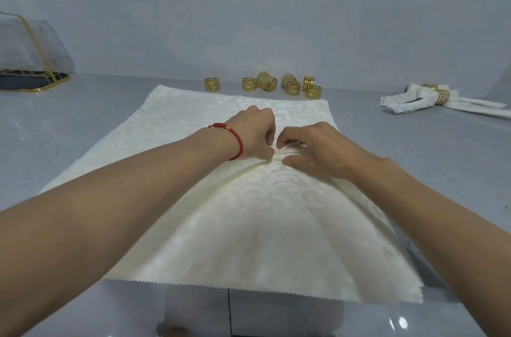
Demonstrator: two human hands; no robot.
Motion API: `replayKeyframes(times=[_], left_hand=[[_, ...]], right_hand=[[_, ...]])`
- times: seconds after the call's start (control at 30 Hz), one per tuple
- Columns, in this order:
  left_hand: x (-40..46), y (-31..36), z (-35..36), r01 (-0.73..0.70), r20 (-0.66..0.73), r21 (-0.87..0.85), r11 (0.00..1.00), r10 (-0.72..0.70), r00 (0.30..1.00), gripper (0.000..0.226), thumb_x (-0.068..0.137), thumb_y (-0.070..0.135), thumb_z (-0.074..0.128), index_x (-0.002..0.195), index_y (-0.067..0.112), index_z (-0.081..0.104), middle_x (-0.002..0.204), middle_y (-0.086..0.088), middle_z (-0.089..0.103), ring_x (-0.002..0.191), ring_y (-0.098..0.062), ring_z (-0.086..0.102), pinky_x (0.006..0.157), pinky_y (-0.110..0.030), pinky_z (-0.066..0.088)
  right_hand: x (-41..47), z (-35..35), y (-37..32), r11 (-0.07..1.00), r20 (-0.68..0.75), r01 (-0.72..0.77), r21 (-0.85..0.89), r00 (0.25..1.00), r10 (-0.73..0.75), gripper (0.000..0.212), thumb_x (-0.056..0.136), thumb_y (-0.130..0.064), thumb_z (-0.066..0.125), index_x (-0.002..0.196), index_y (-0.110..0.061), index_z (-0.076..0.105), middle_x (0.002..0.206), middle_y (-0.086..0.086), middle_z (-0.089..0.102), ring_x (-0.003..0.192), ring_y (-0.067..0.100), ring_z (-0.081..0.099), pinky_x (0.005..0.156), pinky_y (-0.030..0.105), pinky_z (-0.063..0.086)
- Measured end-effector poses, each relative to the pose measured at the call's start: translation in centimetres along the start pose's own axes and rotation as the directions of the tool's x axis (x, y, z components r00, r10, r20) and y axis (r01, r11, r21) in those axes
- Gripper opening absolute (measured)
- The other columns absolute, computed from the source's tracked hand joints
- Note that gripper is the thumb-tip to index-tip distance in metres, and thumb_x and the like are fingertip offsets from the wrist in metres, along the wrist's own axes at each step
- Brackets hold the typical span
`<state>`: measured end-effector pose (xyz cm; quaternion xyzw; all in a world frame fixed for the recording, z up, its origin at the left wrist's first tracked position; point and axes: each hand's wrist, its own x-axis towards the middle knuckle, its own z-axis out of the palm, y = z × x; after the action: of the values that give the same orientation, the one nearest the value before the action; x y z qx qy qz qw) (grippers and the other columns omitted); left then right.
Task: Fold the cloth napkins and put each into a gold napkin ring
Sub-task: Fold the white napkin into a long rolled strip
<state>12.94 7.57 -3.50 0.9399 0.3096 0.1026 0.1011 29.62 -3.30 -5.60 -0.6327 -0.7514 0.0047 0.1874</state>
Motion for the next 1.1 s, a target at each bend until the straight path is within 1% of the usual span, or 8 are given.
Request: replayKeyframes(times=[0.13,0.33,0.47,0.6,0.7,0.77,0.9,1.1], left_hand=[[-0.1,0.2,-0.2,-0.041,0.025,0.038,0.998,0.040,0.999,0.022,0.074,0.029,0.083,0.074,0.023,0.061,0.089,-0.002,0.063,0.090,-0.023,0.059,0.074,-0.035,0.054],[0.3,1.1,0.1,-0.048,0.007,0.136,0.990,0.048,0.999,0.038,0.071,0.029,0.081,0.069,0.028,0.043,0.081,0.003,0.048,0.093,-0.028,0.054,0.067,-0.032,0.043],[0.9,1.5,0.9,-0.012,0.007,0.107,0.994,0.011,1.000,0.047,0.066,0.024,0.082,0.070,0.027,0.035,0.089,-0.001,0.047,0.093,-0.028,0.051,0.066,-0.034,0.045],[1.5,0.6,1.5,0.024,-0.052,0.074,0.997,-0.020,0.998,0.044,0.064,0.019,0.080,0.069,0.023,0.036,0.086,-0.003,0.047,0.086,-0.027,0.051,0.056,-0.030,0.036],[1.6,-1.3,0.9,0.078,-0.156,0.109,0.991,-0.061,0.986,0.034,0.073,0.016,0.075,0.078,0.018,0.041,0.091,-0.005,0.051,0.083,-0.027,0.048,0.061,-0.030,0.033],[1.9,-3.6,0.4,0.138,-0.288,0.153,0.979,-0.089,0.954,0.026,0.079,0.013,0.068,0.084,0.016,0.043,0.097,-0.011,0.057,0.084,-0.031,0.049,0.067,-0.032,0.032],[1.9,-7.6,0.8,0.257,-0.488,0.210,0.943,-0.127,0.863,0.021,0.081,0.014,0.064,0.078,0.015,0.043,0.080,-0.004,0.052,0.076,-0.032,0.048,0.065,-0.033,0.026],[2.4,-8.7,1.9,0.299,-0.520,0.275,0.914,-0.121,0.846,0.019,0.080,0.015,0.063,0.077,0.016,0.044,0.073,0.000,0.048,0.066,-0.028,0.042,0.063,-0.033,0.024]], right_hand=[[0.8,-0.1,0.2,0.998,-0.069,0.057,-0.037,0.996,-0.060,0.010,0.091,-0.014,0.076,0.099,-0.018,0.078,0.085,-0.001,0.077,0.081,0.024,0.071,0.077,0.042,0.056],[1.7,-0.8,0.3,0.993,-0.048,-0.051,0.106,0.997,0.057,0.015,0.084,-0.012,0.083,0.093,-0.023,0.081,0.091,-0.009,0.079,0.089,0.009,0.073,0.084,0.035,0.058],[1.7,-1.1,0.9,0.970,-0.047,-0.099,0.221,0.993,0.112,0.016,0.081,-0.008,0.084,0.088,-0.022,0.081,0.081,-0.029,0.073,0.088,-0.009,0.069,0.080,0.014,0.053],[2.5,-1.0,1.1,0.947,-0.061,-0.101,0.303,0.990,0.125,0.014,0.081,-0.010,0.084,0.087,-0.022,0.080,0.084,-0.017,0.077,0.085,-0.006,0.071,0.077,0.009,0.050],[3.8,-1.1,2.8,0.919,-0.086,-0.157,0.361,0.976,0.200,0.010,0.089,-0.015,0.073,0.092,-0.023,0.079,0.092,-0.014,0.077,0.088,-0.006,0.069,0.081,0.007,0.049],[5.4,-1.1,5.6,0.910,-0.200,-0.239,0.338,0.927,0.318,0.014,0.093,-0.017,0.066,0.093,-0.024,0.078,0.093,-0.014,0.076,0.086,-0.004,0.067,0.081,0.013,0.049],[8.7,-0.2,12.4,0.848,-0.368,-0.497,0.182,0.766,0.527,0.024,0.095,-0.015,0.057,0.102,-0.019,0.080,0.103,0.004,0.078,0.101,0.025,0.068,0.094,0.034,0.053],[14.0,1.1,18.2,0.744,-0.301,-0.666,-0.046,0.720,0.625,0.034,0.100,-0.023,0.050,0.131,-0.026,0.063,0.132,0.016,0.056,0.123,0.042,0.053,0.101,0.051,0.047]])
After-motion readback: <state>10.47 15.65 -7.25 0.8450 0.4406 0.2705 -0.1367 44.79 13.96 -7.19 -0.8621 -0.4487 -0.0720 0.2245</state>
